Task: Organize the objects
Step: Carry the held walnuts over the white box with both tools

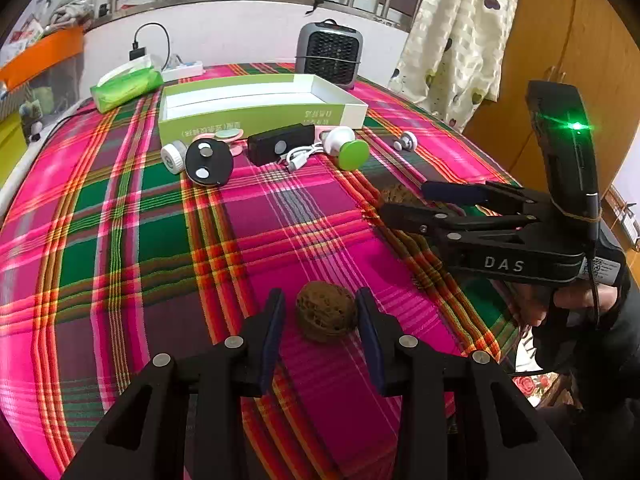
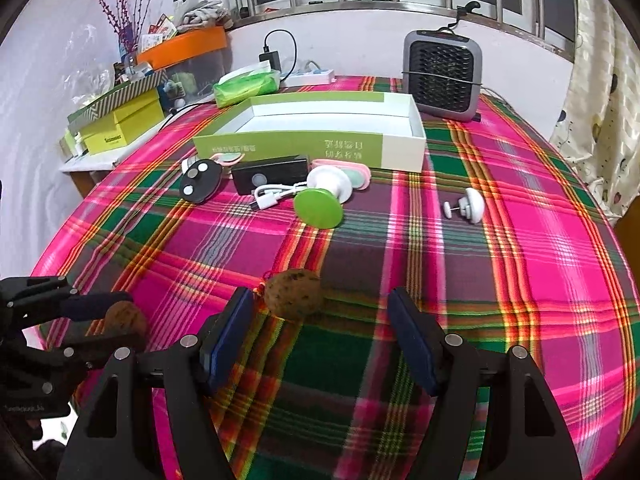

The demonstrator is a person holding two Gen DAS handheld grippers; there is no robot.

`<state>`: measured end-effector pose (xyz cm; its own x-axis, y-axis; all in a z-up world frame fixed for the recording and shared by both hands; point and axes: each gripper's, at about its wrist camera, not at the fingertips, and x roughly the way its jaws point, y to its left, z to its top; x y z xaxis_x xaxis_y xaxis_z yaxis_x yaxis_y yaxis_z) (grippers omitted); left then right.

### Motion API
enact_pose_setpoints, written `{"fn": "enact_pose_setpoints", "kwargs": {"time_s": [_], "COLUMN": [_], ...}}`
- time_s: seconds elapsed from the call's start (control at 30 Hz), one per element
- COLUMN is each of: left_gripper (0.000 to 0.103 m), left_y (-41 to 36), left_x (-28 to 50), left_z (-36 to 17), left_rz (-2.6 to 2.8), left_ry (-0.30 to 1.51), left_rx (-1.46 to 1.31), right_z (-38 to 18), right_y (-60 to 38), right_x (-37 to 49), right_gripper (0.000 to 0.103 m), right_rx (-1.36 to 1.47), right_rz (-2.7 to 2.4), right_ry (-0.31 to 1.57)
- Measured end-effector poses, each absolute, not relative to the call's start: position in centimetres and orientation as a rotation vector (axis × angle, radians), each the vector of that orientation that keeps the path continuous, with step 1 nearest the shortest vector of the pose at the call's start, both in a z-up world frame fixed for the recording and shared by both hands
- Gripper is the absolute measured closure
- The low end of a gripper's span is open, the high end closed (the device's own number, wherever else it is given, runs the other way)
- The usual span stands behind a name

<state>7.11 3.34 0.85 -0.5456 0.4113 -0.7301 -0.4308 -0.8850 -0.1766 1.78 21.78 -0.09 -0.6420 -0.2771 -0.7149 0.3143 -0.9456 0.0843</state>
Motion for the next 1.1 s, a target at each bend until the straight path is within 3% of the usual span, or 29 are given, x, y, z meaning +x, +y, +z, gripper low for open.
{"fn": "enact_pose_setpoints", "kwargs": {"time_s": [0.1, 0.6, 1.1], "left_gripper": [0.075, 0.075, 0.075], "left_y": [3.3, 3.1, 2.0], "left_x": [7.0, 5.6, -0.1], "left_z": [0.8, 1.0, 3.9], "left_rz": [2.408, 2.386, 2.457], "left_ry": [0.031, -0.007, -0.051], "left_rx": [-1.129, -1.133, -1.064], "right_z": [-0.2, -0.2, 3.0], "right_y": [21.5, 21.1, 21.2], "right_x": [1.6, 0.9, -1.5], "right_gripper": [0.040, 0.071, 0.071], "right_rx": [1.121, 1.127, 1.053], "right_rz": [-2.576, -2.583, -2.609], "right_ry": [0.082, 0.107, 0.060]}}
